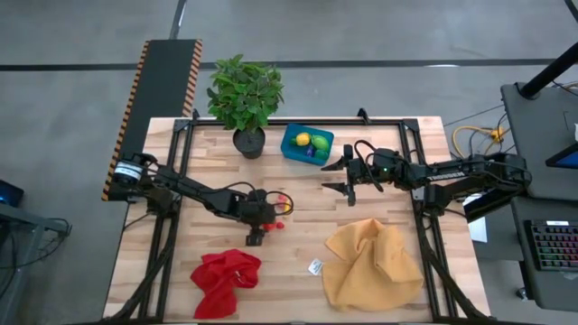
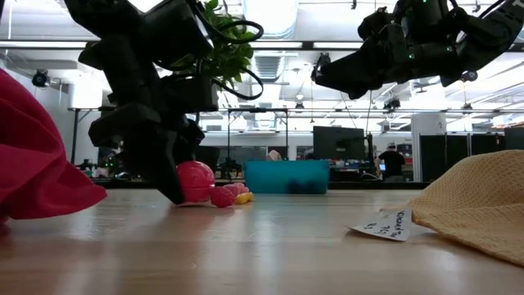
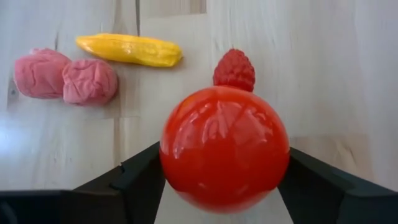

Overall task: Pick and placing Produce into tupperware
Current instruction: Put the orange tomato into the blue bin

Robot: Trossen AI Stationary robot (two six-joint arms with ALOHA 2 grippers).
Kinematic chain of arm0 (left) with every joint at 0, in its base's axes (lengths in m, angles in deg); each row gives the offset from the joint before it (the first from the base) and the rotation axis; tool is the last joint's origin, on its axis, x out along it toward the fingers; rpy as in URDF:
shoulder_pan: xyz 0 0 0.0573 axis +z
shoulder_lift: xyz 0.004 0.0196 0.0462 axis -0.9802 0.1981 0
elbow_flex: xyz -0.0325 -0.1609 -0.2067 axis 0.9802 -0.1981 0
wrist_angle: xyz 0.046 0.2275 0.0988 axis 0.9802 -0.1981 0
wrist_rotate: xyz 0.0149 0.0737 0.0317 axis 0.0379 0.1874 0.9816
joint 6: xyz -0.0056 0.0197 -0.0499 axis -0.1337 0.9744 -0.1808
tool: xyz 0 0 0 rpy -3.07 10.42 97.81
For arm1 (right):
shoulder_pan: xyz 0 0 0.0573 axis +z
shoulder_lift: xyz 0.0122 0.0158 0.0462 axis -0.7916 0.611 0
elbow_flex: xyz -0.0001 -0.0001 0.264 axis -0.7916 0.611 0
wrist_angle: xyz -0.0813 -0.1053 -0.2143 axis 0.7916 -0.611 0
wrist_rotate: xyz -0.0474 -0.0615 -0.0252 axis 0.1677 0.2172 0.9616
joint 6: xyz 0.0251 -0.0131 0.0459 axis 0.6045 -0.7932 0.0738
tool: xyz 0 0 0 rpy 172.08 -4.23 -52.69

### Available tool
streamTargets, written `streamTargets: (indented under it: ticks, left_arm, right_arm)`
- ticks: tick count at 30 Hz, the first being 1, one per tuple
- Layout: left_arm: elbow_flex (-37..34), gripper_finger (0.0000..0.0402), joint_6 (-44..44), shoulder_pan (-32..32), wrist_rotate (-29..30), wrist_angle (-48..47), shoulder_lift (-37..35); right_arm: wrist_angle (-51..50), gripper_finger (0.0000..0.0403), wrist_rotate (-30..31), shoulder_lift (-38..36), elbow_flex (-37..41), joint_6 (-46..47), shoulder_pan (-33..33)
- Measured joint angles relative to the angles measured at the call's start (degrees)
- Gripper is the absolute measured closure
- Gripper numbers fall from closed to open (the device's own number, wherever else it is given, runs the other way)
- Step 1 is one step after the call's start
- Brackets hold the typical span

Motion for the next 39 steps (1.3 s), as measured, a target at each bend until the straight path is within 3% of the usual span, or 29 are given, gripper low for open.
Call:
streamTargets:
  ticks: [31,39]
  left_arm:
    - [-0.1,0.0132,1.6,0.0,3.5,2.8,0.0]
    - [-0.1,0.0169,1.7,0.0,4.7,2.7,0.0]
  right_arm:
    - [-0.4,0.0177,0.0,0.0,0.0,0.0,0.0]
    - [-0.4,0.0177,0.0,0.0,0.0,0.0,0.0]
